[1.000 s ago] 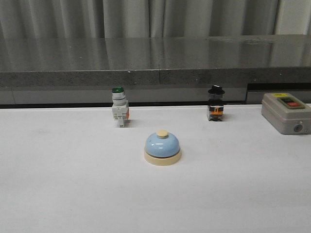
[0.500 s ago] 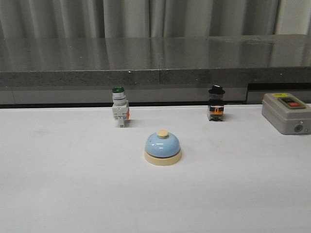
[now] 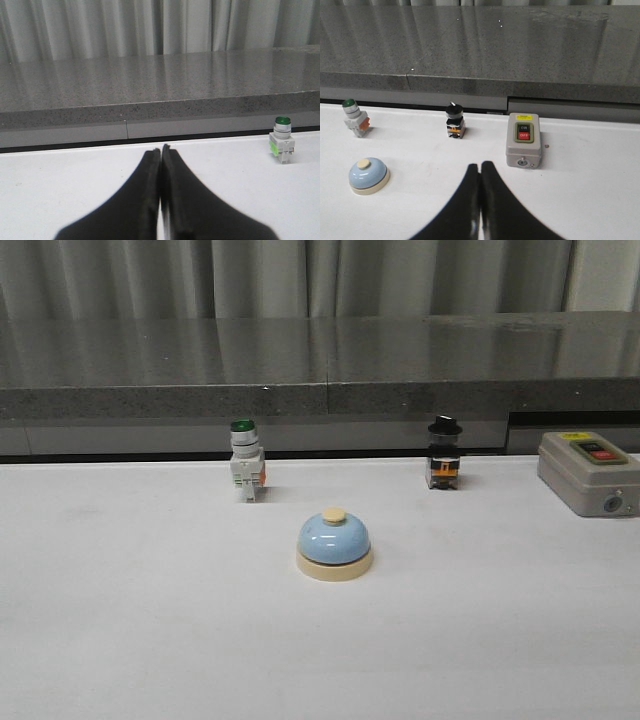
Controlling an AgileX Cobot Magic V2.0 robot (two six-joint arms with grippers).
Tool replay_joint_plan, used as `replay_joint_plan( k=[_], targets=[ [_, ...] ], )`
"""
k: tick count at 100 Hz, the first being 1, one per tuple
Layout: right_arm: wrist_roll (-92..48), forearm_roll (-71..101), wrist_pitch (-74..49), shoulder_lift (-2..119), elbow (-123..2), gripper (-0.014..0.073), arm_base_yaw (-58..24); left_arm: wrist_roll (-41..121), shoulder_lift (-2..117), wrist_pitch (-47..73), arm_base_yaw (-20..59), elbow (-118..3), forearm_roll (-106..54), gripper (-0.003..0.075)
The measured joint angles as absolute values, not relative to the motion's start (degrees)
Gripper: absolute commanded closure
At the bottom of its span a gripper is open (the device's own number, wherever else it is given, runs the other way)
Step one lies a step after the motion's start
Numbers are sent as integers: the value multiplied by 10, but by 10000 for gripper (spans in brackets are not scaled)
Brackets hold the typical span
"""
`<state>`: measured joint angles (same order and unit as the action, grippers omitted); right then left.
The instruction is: Place and press bell with both arms
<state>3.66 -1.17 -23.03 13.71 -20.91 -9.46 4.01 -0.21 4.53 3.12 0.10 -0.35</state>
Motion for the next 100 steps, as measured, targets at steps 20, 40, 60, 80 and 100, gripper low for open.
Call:
replay_joint_plan(
  k=[20,40,60,80,100],
  targets=[
    [37,-14,-195,69,-135,654,-95,40,-2,45,31,1,-3,740],
    [37,-14,-143,-1,-49,654,-95,40,-2,45,31,1,-3,740],
    [37,-14,-88,-5,11,654,-73,40,-2,45,31,1,-3,740],
    [37,-14,-66,-5,15,654,-47,40,-2,45,31,1,-3,740],
    [37,-14,-65,-5,15,654,-45,40,-2,45,31,1,-3,740]
  ],
)
